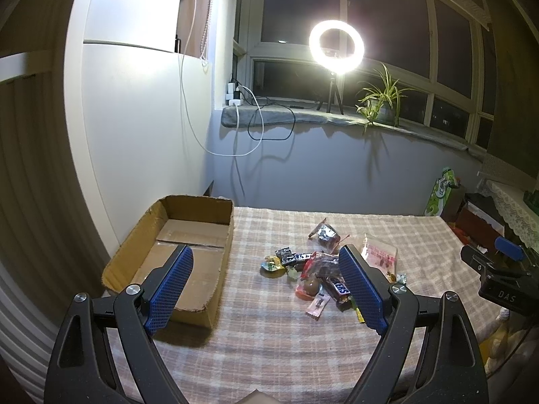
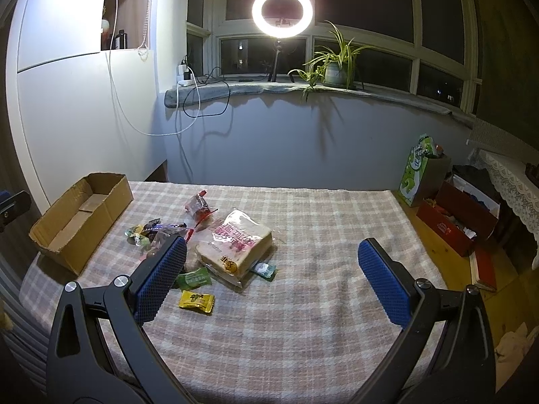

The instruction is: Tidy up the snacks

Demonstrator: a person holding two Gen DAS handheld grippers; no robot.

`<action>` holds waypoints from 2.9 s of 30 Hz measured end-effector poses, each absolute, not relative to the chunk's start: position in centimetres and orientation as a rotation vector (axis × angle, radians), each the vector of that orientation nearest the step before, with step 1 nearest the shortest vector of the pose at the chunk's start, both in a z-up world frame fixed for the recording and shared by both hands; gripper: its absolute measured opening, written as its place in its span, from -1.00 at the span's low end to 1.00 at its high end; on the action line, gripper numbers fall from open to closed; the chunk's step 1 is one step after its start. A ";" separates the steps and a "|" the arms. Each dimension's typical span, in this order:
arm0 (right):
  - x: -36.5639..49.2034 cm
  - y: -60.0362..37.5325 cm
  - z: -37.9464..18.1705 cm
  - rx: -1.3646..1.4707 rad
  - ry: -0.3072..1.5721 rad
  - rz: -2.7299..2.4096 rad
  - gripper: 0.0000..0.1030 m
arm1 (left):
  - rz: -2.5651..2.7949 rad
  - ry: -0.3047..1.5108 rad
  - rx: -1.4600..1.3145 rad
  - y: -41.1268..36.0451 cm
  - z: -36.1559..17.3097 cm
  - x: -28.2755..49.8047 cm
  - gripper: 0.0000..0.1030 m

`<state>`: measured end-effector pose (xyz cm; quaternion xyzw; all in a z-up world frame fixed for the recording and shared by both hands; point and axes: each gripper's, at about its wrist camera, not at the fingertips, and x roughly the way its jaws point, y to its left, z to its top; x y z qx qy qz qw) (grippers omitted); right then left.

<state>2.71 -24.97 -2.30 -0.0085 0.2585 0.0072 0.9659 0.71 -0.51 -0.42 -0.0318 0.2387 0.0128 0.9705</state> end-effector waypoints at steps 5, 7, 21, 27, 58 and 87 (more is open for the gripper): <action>2.8 -24.9 -2.3 -0.017 0.525 0.014 1.00 | 0.027 0.483 -0.064 -0.6 -0.4 0.6 0.72; 2.7 -24.9 -2.3 -0.017 0.525 0.014 1.00 | 0.026 0.483 -0.065 -0.6 -0.4 0.7 0.72; 2.8 -24.8 -2.5 -0.016 0.527 0.013 1.00 | 0.023 0.483 -0.064 -0.8 -0.5 0.5 0.72; 2.8 -24.9 -2.5 -0.016 0.528 0.015 1.00 | 0.024 0.483 -0.064 -0.8 -0.5 0.5 0.72; 3.6 -24.9 -4.4 -0.002 0.568 0.025 1.00 | -0.024 0.538 -0.055 -1.9 -1.8 2.3 0.72; 14.3 -29.6 -10.5 0.399 0.859 0.289 0.88 | -0.423 0.879 -0.259 -6.7 -7.7 17.4 0.15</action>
